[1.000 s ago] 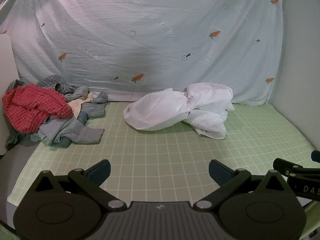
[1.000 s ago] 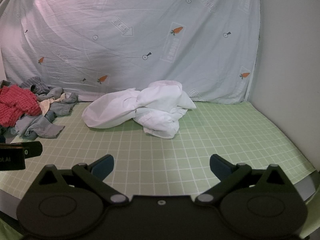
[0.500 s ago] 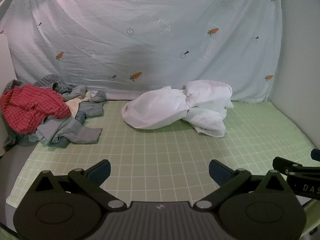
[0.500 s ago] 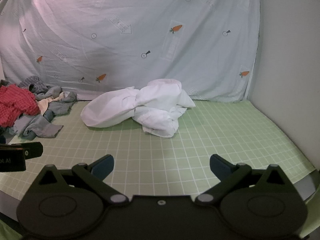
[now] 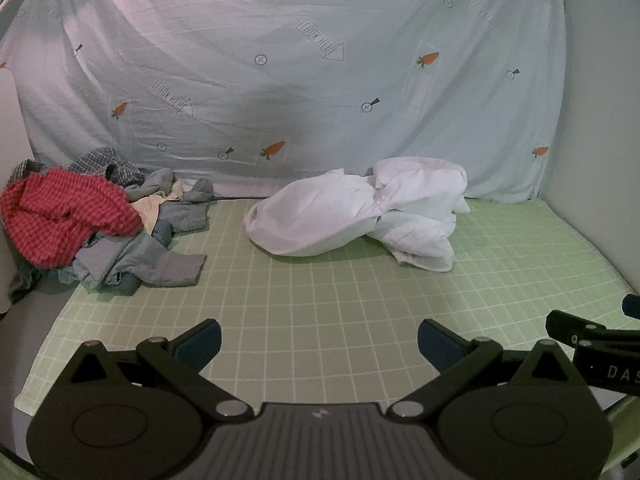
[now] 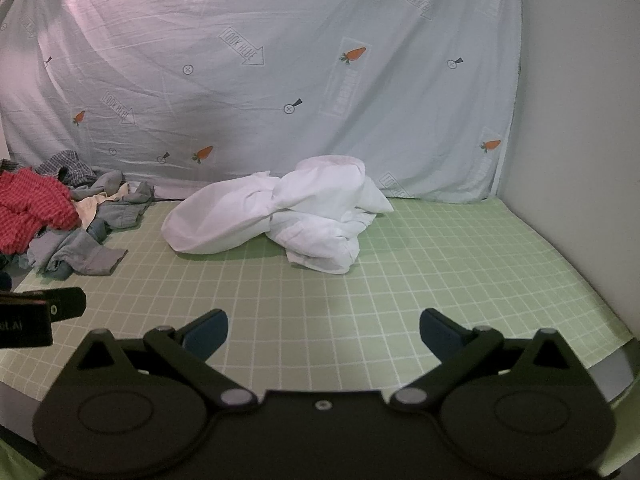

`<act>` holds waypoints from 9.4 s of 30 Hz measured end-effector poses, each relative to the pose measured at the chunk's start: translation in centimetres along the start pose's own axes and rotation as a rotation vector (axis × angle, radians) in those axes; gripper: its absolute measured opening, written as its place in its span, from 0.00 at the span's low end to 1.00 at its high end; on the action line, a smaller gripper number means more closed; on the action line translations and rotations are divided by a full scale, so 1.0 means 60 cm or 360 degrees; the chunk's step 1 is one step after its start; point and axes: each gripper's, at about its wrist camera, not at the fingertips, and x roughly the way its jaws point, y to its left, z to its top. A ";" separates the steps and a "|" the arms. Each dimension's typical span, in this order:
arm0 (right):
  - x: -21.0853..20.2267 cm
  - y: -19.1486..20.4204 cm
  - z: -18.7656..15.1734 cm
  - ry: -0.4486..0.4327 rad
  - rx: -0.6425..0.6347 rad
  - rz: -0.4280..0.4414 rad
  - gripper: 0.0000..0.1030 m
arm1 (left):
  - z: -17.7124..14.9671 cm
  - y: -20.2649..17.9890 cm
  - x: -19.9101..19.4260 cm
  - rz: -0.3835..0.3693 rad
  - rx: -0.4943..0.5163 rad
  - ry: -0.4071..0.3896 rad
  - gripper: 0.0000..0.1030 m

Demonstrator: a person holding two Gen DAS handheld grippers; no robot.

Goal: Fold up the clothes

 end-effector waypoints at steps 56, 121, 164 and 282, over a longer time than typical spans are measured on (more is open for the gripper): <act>0.419 -0.207 0.220 0.0010 0.0072 0.0148 1.00 | 0.142 0.003 0.357 0.0284 -0.0612 0.0405 0.89; 0.238 -0.444 0.407 -0.0832 0.0327 -0.0468 0.09 | 0.609 -0.214 0.662 -0.0415 -0.0311 -0.0242 0.12; 0.346 -0.528 0.041 0.0141 0.0907 -0.0013 0.78 | -0.078 -0.083 0.429 0.0148 -0.0376 0.0789 0.88; 0.700 -0.525 0.163 0.0068 0.1509 0.0164 0.11 | 0.212 0.176 0.625 0.0377 -0.1085 0.0347 0.11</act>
